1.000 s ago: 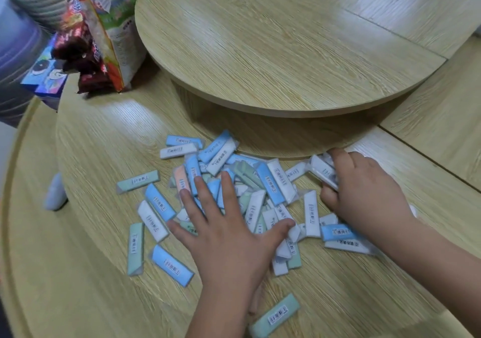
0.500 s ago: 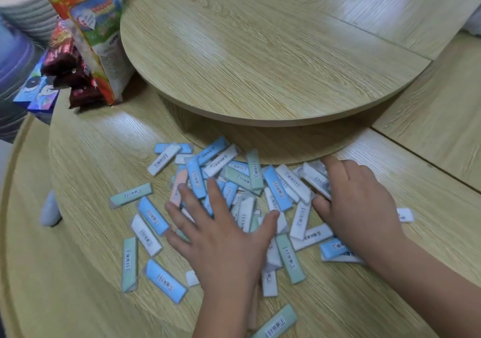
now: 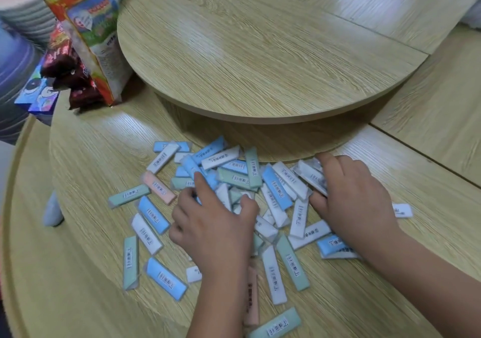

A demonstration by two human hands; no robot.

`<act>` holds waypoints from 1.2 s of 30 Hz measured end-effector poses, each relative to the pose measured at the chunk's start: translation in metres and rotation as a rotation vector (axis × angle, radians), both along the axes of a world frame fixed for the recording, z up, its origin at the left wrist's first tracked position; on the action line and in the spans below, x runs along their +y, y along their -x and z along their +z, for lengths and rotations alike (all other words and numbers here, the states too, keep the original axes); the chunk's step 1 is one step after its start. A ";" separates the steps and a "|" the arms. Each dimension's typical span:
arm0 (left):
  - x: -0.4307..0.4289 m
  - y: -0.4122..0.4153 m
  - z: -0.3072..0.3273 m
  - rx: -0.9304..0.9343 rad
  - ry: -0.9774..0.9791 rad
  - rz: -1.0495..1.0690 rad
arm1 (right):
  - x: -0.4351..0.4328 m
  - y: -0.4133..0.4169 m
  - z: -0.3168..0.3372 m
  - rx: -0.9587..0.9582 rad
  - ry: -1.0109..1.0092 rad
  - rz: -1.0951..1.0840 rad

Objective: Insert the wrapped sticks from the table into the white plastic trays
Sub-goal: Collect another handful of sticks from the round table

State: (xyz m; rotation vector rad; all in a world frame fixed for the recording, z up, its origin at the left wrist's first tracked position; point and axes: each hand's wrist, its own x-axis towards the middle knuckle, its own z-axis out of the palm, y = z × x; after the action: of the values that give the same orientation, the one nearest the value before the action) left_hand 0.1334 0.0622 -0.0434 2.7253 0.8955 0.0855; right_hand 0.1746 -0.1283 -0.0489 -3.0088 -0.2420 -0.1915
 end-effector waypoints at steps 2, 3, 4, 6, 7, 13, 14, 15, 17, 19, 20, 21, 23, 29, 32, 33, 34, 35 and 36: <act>0.005 -0.003 0.001 -0.014 0.044 0.030 | 0.000 0.000 0.000 0.007 -0.002 -0.005; 0.006 -0.004 0.001 -0.017 0.055 0.033 | 0.000 0.000 0.000 0.009 -0.003 -0.007; 0.007 -0.005 0.001 -0.016 0.055 0.024 | 0.000 0.000 0.001 0.013 -0.004 -0.007; 0.007 -0.006 0.002 -0.009 0.048 -0.003 | 0.000 -0.001 0.001 0.026 0.002 -0.011; 0.008 -0.006 0.002 -0.006 0.047 -0.010 | 0.000 0.000 0.001 0.033 0.003 -0.011; 0.009 -0.006 0.002 -0.082 0.120 -0.062 | 0.009 -0.001 0.005 0.052 -0.002 0.025; 0.007 -0.006 0.001 -0.091 0.120 -0.081 | 0.012 -0.001 0.006 0.060 0.000 0.035; 0.005 -0.006 0.001 -0.098 0.113 -0.094 | 0.014 -0.001 0.007 0.066 -0.003 0.043; 0.001 -0.006 -0.001 -0.117 0.095 -0.110 | 0.016 -0.001 0.008 0.061 -0.021 0.058; -0.003 -0.005 -0.002 -0.151 0.071 -0.126 | 0.016 0.001 0.009 0.045 -0.033 0.070; -0.004 -0.005 -0.003 -0.164 0.059 -0.134 | 0.016 0.001 0.009 0.043 -0.042 0.072; -0.006 -0.006 -0.004 -0.171 0.056 -0.139 | 0.016 0.002 0.010 0.051 -0.061 0.067; -0.007 -0.009 -0.004 -0.179 0.086 -0.131 | 0.017 0.002 0.011 0.079 -0.126 0.032; -0.016 -0.009 -0.004 -0.213 0.209 -0.060 | 0.014 0.006 0.010 0.173 -0.407 -0.054; -0.024 -0.005 -0.004 -0.257 0.259 -0.044 | 0.017 0.015 0.008 0.247 -0.522 -0.087; -0.027 -0.004 -0.005 -0.266 0.278 -0.040 | 0.019 0.018 0.007 0.260 -0.535 -0.091; -0.030 -0.005 -0.005 -0.273 0.295 -0.038 | 0.021 0.020 0.006 0.262 -0.540 -0.093; -0.033 -0.006 -0.004 -0.280 0.311 -0.037 | 0.023 0.021 0.006 0.253 -0.539 -0.098; -0.035 -0.007 -0.004 -0.286 0.323 -0.033 | 0.026 0.022 0.004 0.235 -0.534 -0.104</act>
State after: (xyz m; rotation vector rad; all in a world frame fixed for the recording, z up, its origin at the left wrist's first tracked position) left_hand 0.1406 0.0267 -0.0474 2.3521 0.7126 0.2890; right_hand 0.1525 -0.1024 -0.0445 -2.4819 -0.0051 0.0794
